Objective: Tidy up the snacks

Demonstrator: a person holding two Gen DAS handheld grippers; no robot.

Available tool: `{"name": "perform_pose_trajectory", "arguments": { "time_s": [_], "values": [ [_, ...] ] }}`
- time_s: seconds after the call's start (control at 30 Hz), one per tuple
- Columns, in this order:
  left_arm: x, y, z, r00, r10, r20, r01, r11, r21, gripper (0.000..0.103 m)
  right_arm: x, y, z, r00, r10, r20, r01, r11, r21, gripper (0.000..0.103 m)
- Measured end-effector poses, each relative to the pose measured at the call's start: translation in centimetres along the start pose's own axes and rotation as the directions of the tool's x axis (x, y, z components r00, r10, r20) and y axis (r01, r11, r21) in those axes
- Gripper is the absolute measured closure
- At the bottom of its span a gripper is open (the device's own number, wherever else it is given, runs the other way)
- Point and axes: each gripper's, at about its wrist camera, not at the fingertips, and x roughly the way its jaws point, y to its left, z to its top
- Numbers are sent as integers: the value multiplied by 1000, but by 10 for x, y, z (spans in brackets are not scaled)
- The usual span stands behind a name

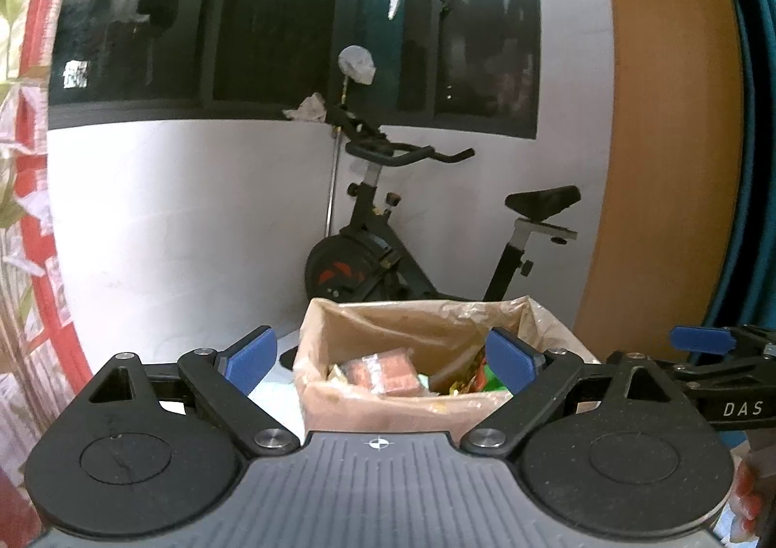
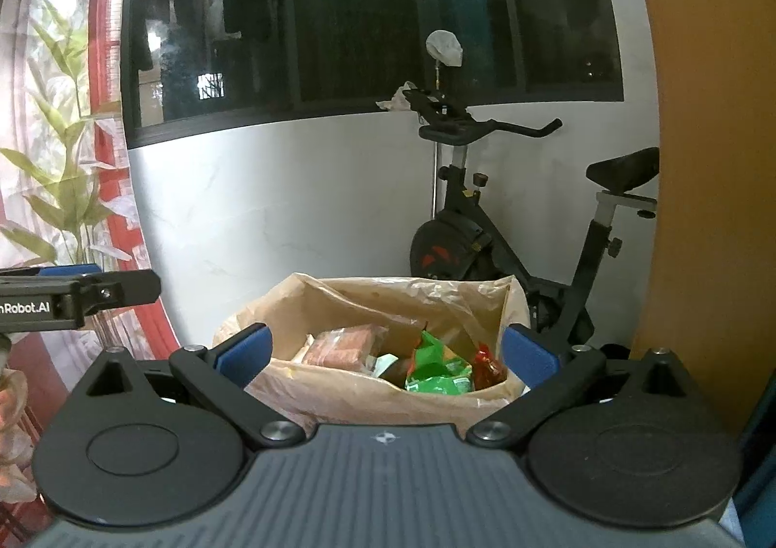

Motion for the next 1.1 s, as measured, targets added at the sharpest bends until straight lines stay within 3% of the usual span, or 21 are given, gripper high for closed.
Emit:
{"name": "perform_pose_trajectory", "arguments": {
  "time_s": [0.2,1.1],
  "values": [
    [-8,2,-3,999,39,-3,-39,999,21,9,0,0,-7,1000,-18,-13,18,1000,18,0],
    [-13,5,-13,998,62,-13,-62,997,35,9,-1,4,-12,999,-45,-19,46,999,5,0]
  ]
}}
